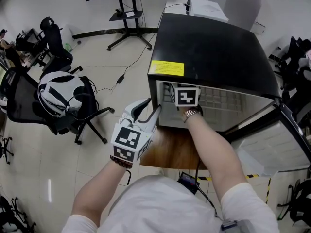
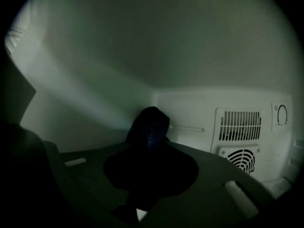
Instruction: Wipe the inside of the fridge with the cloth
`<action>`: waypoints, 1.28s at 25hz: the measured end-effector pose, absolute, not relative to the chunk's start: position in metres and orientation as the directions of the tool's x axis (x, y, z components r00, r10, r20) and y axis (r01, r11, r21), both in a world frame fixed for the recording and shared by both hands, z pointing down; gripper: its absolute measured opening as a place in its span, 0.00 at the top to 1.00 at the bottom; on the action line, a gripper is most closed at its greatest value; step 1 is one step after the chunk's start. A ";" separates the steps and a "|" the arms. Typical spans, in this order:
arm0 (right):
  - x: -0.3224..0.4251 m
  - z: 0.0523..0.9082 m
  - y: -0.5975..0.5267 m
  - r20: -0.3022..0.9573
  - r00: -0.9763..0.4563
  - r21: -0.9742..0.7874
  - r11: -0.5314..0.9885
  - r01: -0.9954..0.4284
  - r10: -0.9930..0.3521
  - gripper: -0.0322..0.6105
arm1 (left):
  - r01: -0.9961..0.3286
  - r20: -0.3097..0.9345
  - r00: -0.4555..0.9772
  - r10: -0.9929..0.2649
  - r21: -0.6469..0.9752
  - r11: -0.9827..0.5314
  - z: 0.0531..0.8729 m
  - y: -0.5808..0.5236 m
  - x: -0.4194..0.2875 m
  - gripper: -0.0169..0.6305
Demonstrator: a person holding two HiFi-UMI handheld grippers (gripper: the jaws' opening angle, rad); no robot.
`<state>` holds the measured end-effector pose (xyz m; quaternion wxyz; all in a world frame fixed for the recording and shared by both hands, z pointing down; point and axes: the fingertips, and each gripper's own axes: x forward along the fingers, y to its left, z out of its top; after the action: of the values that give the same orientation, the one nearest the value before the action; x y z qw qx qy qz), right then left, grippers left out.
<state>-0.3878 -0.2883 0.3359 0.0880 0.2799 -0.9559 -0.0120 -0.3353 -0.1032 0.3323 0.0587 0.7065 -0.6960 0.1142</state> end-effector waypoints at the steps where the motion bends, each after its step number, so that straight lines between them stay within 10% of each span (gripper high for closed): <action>1: -0.389 0.336 -0.289 0.166 -0.826 0.065 0.842 -0.536 -0.539 0.87 | -0.997 0.243 0.005 -0.970 -0.075 -0.024 0.332 -0.103 -0.335 0.76; 32: -0.347 0.334 -0.321 0.185 -0.767 0.077 0.788 -0.611 -0.614 0.87 | -0.997 0.249 -0.017 -0.968 -0.081 -0.003 0.331 -0.103 -0.335 0.76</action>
<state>-0.3471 -0.3215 0.3339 0.1003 0.3259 -0.9401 -0.0063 -0.3353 -0.1027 0.3308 0.0601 0.6985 -0.7034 0.1175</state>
